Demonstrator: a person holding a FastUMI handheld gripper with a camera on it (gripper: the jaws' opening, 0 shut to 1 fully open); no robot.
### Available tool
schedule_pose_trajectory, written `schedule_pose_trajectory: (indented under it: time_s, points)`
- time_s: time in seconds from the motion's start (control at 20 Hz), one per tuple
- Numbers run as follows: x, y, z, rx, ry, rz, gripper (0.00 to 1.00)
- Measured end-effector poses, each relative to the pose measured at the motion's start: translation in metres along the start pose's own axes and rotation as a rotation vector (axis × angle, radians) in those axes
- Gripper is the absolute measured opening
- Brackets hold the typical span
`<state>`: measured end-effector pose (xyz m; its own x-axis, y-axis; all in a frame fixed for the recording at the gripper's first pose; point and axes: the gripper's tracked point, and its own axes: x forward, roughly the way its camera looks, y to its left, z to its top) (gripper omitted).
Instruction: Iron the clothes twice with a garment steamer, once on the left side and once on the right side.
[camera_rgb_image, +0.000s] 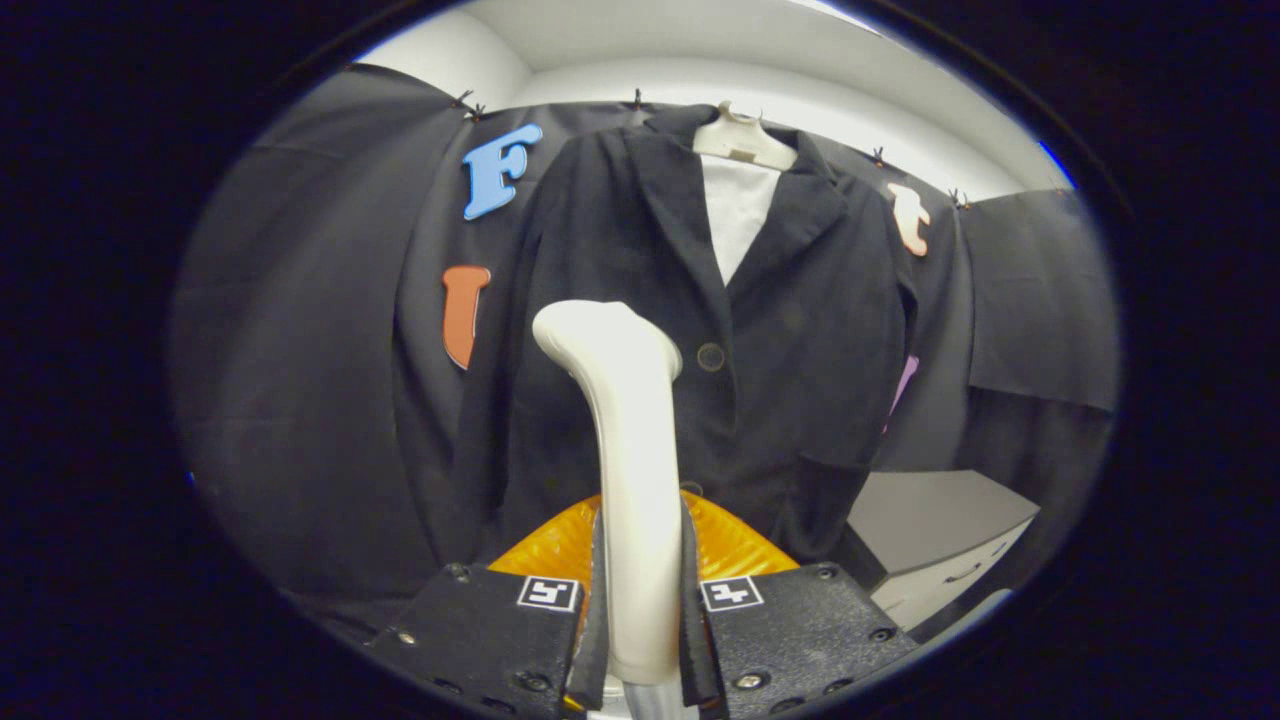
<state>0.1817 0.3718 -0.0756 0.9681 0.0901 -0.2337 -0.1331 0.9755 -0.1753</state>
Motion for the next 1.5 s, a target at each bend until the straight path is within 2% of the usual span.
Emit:
schedule_pose_trajectory:
  time_s: [0.45,0.8,1.5]
  points:
    - [-0.004,0.012,-0.074,-0.049,0.080,0.023,0.31]
    - [-0.007,0.016,-0.112,-0.087,0.126,0.031,0.31]
    - [-0.030,0.036,-0.192,-0.138,0.306,0.099,0.31]
